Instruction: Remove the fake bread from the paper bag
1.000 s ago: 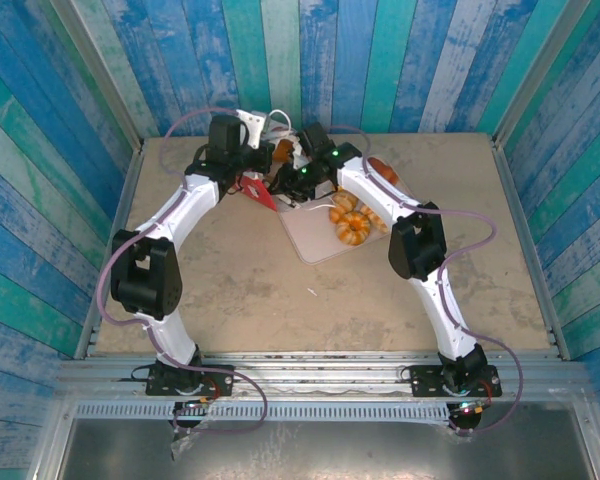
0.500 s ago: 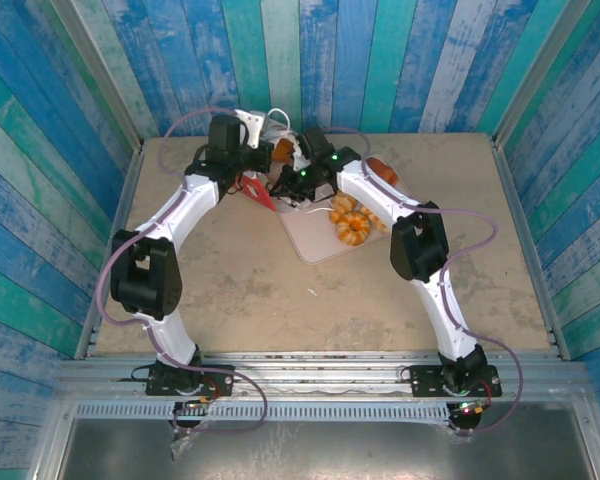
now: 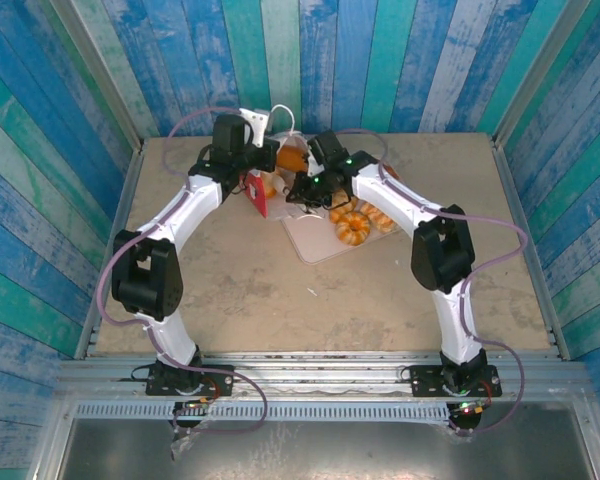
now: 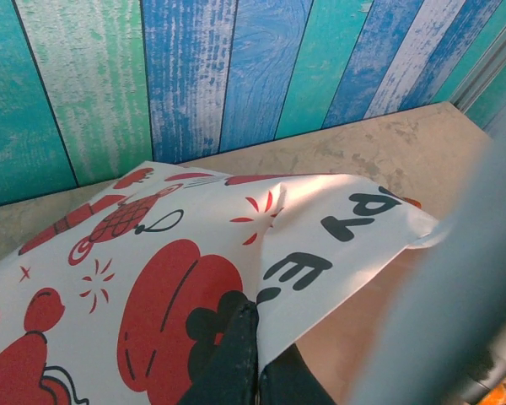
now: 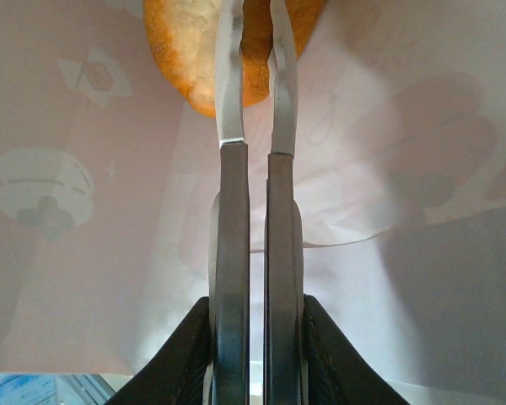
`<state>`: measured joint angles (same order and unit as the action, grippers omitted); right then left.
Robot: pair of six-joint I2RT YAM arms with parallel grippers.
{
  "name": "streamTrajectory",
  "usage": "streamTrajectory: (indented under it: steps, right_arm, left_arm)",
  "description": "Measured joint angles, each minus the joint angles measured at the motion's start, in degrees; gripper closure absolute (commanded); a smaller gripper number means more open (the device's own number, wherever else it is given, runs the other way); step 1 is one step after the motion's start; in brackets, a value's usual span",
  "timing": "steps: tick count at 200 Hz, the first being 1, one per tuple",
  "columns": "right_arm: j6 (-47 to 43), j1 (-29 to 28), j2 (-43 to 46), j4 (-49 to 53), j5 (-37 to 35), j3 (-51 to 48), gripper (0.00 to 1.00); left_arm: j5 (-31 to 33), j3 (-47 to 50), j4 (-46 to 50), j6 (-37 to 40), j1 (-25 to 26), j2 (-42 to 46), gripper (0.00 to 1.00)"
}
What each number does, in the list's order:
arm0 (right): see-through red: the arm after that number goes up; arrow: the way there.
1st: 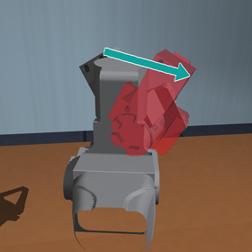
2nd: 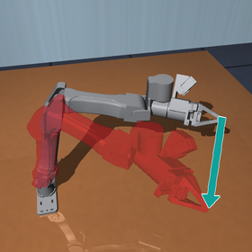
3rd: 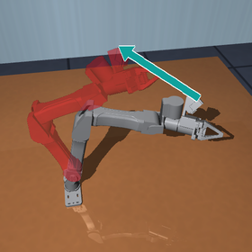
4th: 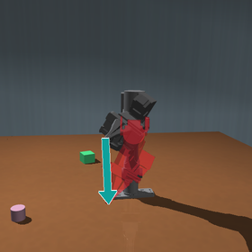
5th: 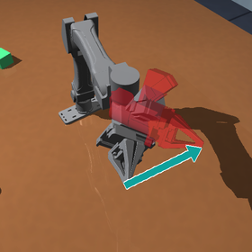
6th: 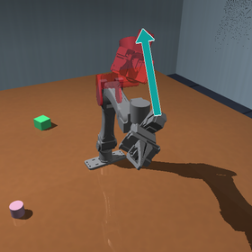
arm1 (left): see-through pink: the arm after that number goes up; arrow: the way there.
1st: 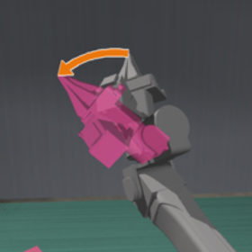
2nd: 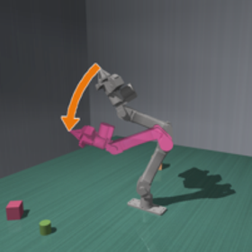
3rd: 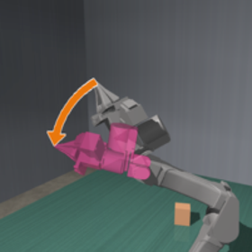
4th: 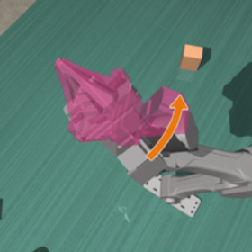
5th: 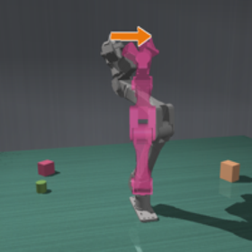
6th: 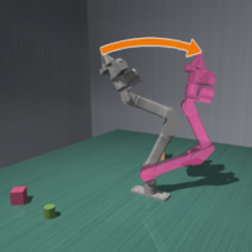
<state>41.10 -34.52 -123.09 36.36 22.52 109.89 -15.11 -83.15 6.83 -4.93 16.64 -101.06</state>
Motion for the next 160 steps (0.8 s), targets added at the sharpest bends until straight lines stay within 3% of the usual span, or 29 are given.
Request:
streamTrajectory:
  steps: [160]
  right_arm:
    - [-7.23,-0.98,8.98,2.64,-2.47,-2.78,0.99]
  left_arm:
    - [2.78,-0.90,-2.80,-1.11,-0.02,0.00,1.00]
